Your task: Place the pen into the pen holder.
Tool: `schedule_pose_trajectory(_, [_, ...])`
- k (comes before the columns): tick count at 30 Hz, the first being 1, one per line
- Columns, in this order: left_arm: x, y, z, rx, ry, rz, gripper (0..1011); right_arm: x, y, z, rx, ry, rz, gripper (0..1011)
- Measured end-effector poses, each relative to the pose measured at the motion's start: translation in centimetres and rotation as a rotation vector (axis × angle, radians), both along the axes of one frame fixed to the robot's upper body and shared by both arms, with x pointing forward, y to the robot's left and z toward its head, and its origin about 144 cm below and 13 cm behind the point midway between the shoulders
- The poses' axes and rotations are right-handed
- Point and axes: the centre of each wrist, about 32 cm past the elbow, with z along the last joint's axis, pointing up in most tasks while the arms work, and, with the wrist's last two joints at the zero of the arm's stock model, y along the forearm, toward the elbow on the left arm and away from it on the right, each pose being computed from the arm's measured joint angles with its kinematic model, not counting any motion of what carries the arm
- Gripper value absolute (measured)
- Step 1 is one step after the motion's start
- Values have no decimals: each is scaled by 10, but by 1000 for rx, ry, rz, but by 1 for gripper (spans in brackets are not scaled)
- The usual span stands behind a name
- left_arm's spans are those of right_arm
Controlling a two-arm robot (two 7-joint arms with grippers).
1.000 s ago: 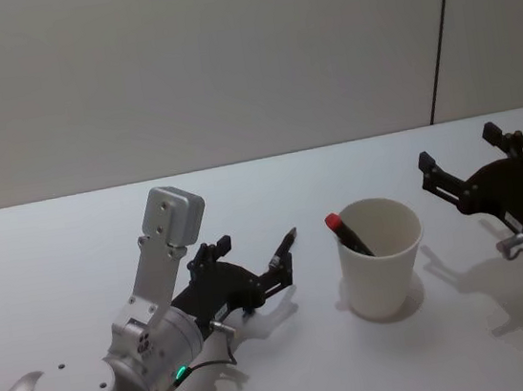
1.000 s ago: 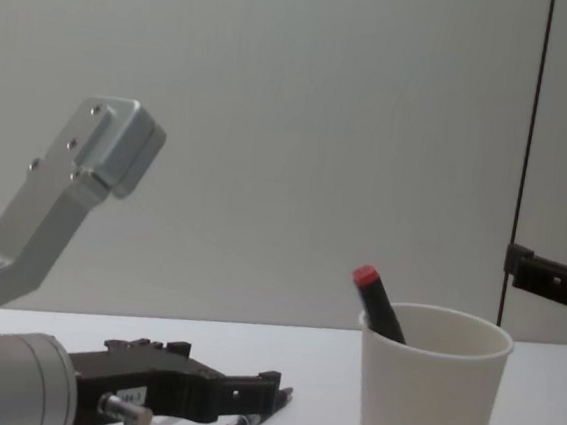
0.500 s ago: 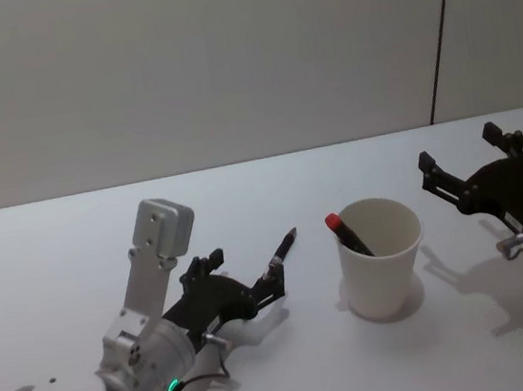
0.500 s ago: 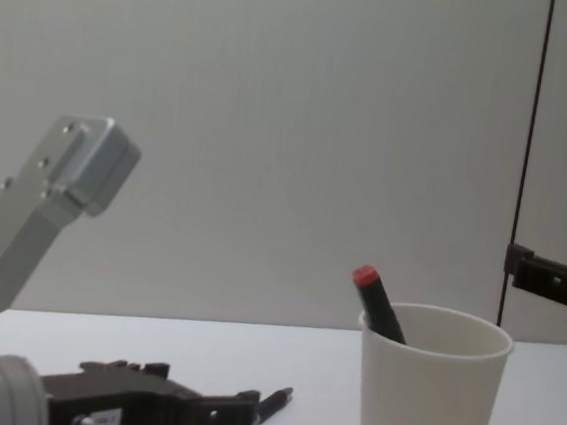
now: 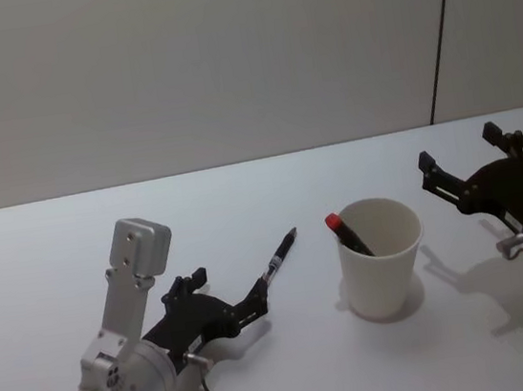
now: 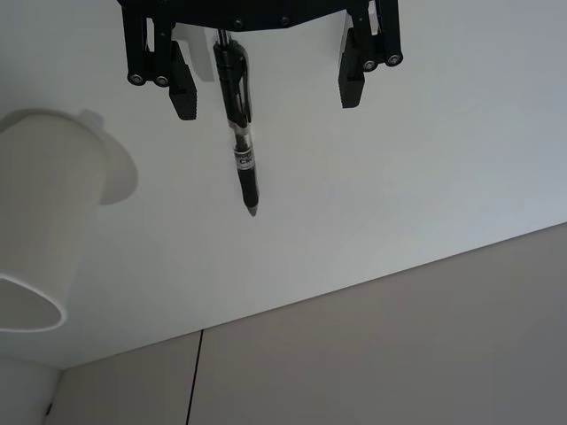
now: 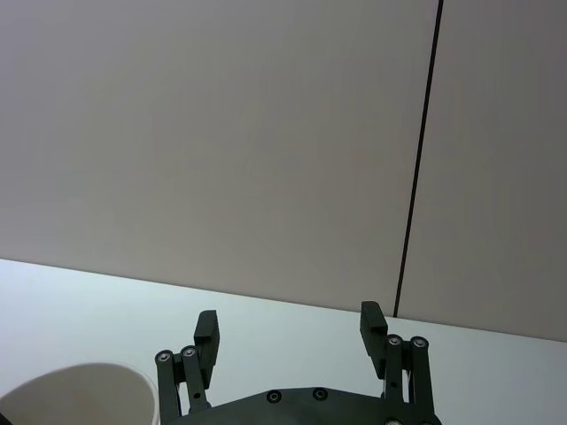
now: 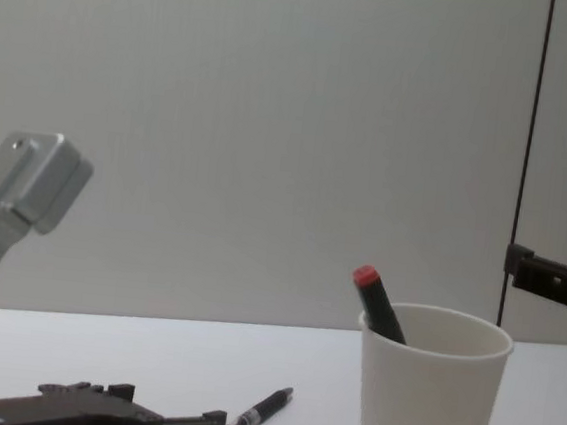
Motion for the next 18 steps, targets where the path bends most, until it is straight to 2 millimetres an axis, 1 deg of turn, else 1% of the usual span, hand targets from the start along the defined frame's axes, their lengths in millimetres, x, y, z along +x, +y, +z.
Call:
schedule_pose_trajectory(10, [-3,4,0,13,-63,-38,1001,0,0,0,0,0,0,1001])
schedule_pose_trajectory(18, [-2,3,1,39,-114,-90,1001,0,0,0,0,0,0,1002])
